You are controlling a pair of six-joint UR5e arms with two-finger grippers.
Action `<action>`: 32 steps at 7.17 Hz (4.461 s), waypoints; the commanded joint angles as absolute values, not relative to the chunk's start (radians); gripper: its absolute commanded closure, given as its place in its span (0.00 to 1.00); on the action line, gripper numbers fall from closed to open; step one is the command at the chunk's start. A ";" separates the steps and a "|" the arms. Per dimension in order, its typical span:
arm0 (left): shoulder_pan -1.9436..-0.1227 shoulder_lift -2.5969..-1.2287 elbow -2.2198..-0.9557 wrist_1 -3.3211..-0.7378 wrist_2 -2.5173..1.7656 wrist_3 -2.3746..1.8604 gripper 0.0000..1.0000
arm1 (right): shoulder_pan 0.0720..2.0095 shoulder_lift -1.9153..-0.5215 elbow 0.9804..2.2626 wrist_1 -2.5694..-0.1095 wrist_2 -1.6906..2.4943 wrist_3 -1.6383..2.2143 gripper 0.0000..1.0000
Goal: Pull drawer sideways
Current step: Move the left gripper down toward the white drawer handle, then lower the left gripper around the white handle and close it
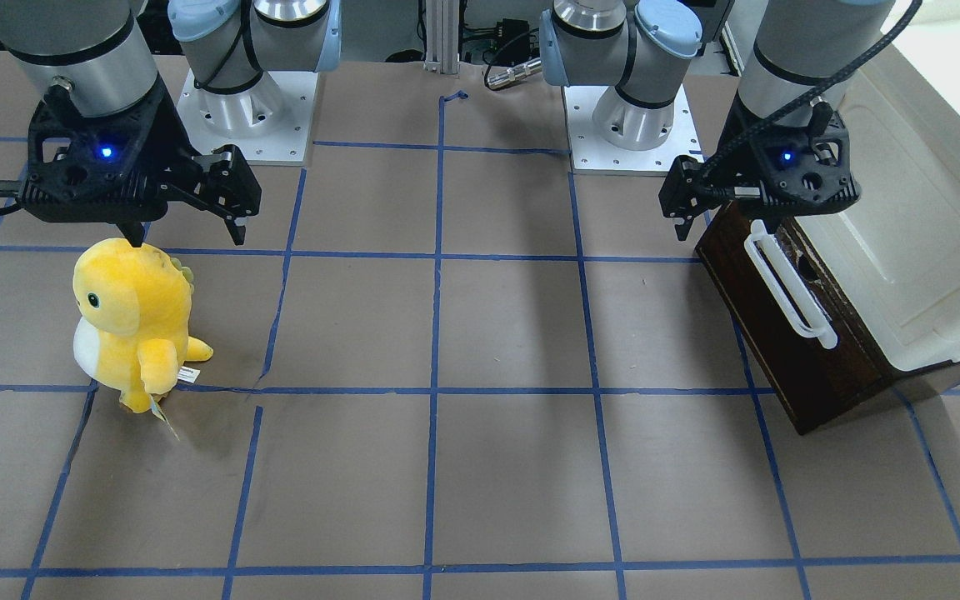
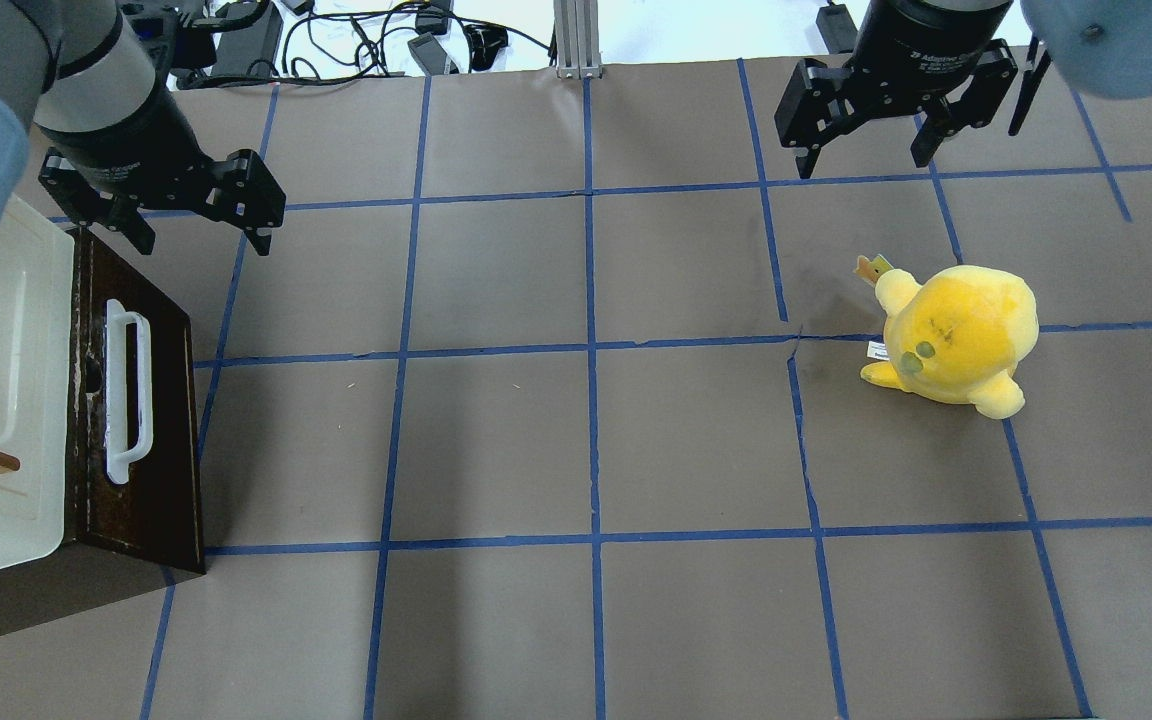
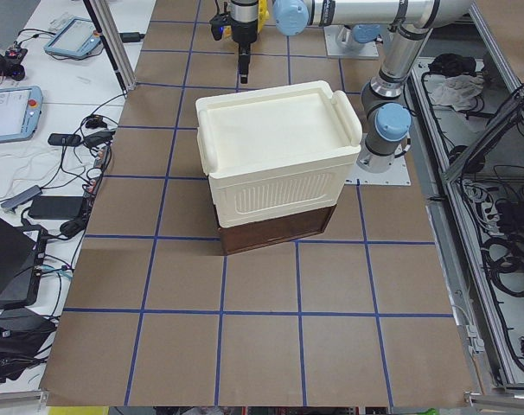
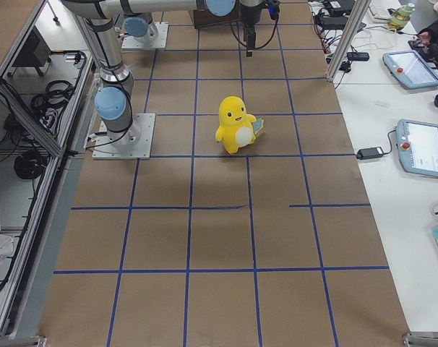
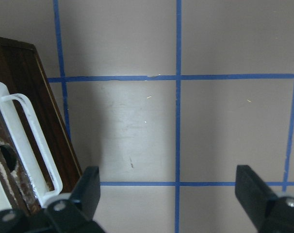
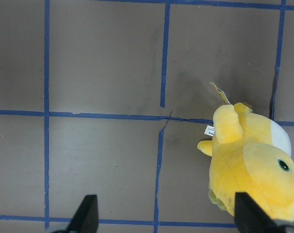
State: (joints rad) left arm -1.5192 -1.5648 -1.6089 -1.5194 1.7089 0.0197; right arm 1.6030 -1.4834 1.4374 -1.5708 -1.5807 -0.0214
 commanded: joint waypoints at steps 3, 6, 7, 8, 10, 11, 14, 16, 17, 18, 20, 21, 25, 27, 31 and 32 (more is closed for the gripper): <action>-1.543 -1.636 -1.687 -1.411 1.793 -0.142 0.00 | 1.603 -1.483 1.437 -1.571 -1.580 -0.021 0.00; -1.577 -1.750 -1.701 -1.413 1.952 -0.242 0.00 | 1.603 -1.483 1.437 -1.571 -1.580 -0.021 0.00; -1.589 -1.788 -1.712 -1.413 2.039 -0.324 0.00 | 1.603 -1.483 1.437 -1.571 -1.582 -0.023 0.00; -1.597 -1.828 -1.730 -1.413 2.093 -0.403 0.00 | 1.603 -1.483 1.437 -1.571 -1.580 -0.021 0.00; -1.597 -1.887 -1.736 -1.414 2.188 -0.509 0.00 | 1.603 -1.483 1.437 -1.571 -1.582 -0.021 0.00; -1.598 -1.902 -1.736 -1.419 2.274 -0.523 0.00 | 1.603 -1.483 1.437 -1.571 -1.580 -0.021 0.00; -1.597 -1.946 -1.733 -1.424 2.351 -0.594 0.00 | 1.603 -1.483 1.437 -1.571 -1.582 -0.021 0.00; -1.595 -1.947 -1.732 -1.425 2.355 -0.601 0.17 | 1.603 -1.483 1.437 -1.571 -1.582 -0.021 0.00; -1.591 -1.948 -1.730 -1.427 2.371 -0.600 0.17 | 1.603 -1.483 1.437 -1.571 -1.580 -0.021 0.00; -1.586 -1.948 -1.729 -1.427 2.373 -0.600 0.17 | 1.603 -1.483 1.437 -1.571 -1.580 -0.021 0.00; -1.574 -1.951 -1.733 -1.433 2.373 -0.603 0.17 | 1.603 -1.483 1.437 -1.571 -1.580 -0.021 0.00; -1.565 -1.951 -1.736 -1.434 2.373 -0.612 0.17 | 1.603 -1.483 1.437 -1.571 -1.580 -0.021 0.00; -1.549 -1.953 -1.740 -1.480 2.368 -0.672 0.17 | 1.603 -1.483 1.437 -1.571 -1.580 -0.021 0.00; -1.549 -1.951 -1.741 -1.493 2.358 -0.689 0.23 | 1.603 -1.483 1.437 -1.571 -1.580 -0.021 0.00; -1.548 -1.947 -1.741 -1.560 2.356 -0.721 0.25 | 1.603 -1.483 1.437 -1.571 -1.582 -0.021 0.00; -1.548 -1.947 -1.743 -1.565 2.355 -0.735 0.25 | 1.603 -1.483 1.437 -1.571 -1.580 -0.021 0.00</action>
State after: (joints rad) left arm -1.5483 -1.9476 -1.7417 -1.5546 2.3559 -0.7230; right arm 1.6030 -1.4834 1.4374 -1.5708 -1.5812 -0.0215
